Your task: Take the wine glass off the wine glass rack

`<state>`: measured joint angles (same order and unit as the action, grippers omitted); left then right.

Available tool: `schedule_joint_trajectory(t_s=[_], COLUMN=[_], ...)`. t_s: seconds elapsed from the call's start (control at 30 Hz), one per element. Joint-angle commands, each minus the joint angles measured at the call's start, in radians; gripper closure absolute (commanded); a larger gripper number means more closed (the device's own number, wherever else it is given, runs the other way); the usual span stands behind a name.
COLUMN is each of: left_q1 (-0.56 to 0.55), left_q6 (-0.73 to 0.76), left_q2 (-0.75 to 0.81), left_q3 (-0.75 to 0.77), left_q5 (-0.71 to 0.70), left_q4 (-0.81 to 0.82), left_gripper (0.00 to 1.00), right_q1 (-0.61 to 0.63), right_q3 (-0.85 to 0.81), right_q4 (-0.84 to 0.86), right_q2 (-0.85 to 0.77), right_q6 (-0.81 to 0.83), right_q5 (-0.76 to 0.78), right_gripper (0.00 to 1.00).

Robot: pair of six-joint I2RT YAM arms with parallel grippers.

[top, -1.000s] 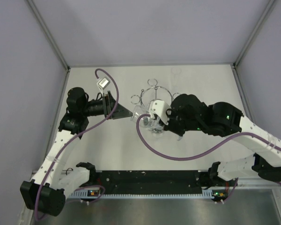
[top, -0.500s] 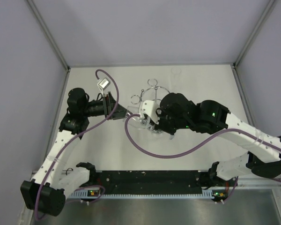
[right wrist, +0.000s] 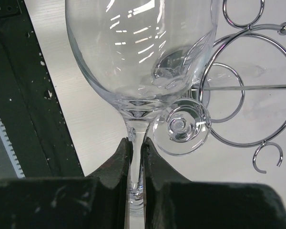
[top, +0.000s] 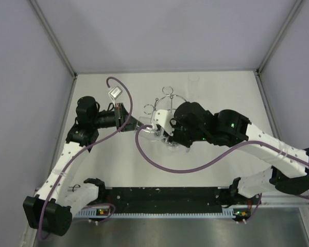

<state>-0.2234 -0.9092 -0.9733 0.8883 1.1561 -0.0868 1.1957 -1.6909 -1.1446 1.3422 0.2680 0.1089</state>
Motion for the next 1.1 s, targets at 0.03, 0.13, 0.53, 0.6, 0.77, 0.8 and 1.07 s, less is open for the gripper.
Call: schedule_joint_trajectory(t_s=[0.03,0.13,0.53,0.6,0.77,0.8,1.07], left_q1=[-0.001,-0.007,-0.025,-0.025,-0.025,-0.025,-0.025], left_q6=[0.079,0.119,0.208,0.213,0.194,0.196,0.257], left_q2=[-0.016,-0.018,-0.016,-0.015,0.010,0.013,-0.108], left_q3=[0.043,0.052,0.118,0.142,0.233,0.254,0.495], left_q5=[-0.024,-0.038,-0.075,-0.076,-0.123,-0.142,-0.350], left_q4=[-0.074,-0.119,-0.226,-0.249,-0.257,-0.257,-0.327], left_gripper=[1.00,1.00,1.00,1.00,1.00,1.00,1.00], right_q1=[0.012,0.012,0.015,0.013,0.013,0.015,0.013], right_q3=[-0.069,-0.079,-0.119,-0.124,-0.110,-0.101,0.045], right_q4=[0.077,0.079,0.108,0.120,0.175,0.199,0.361], right_q2=[-0.005,0.005,-0.029,-0.060,-0.170,-0.196,-0.389], right_q6=[0.016,0.011,-0.015,-0.023,-0.061,-0.073,-0.139], right_q5=[0.002,0.006,0.005,0.005,0.040,0.046,0.136], right_gripper=[1.00,1.00,0.46,0.42,0.39,0.39,0.36])
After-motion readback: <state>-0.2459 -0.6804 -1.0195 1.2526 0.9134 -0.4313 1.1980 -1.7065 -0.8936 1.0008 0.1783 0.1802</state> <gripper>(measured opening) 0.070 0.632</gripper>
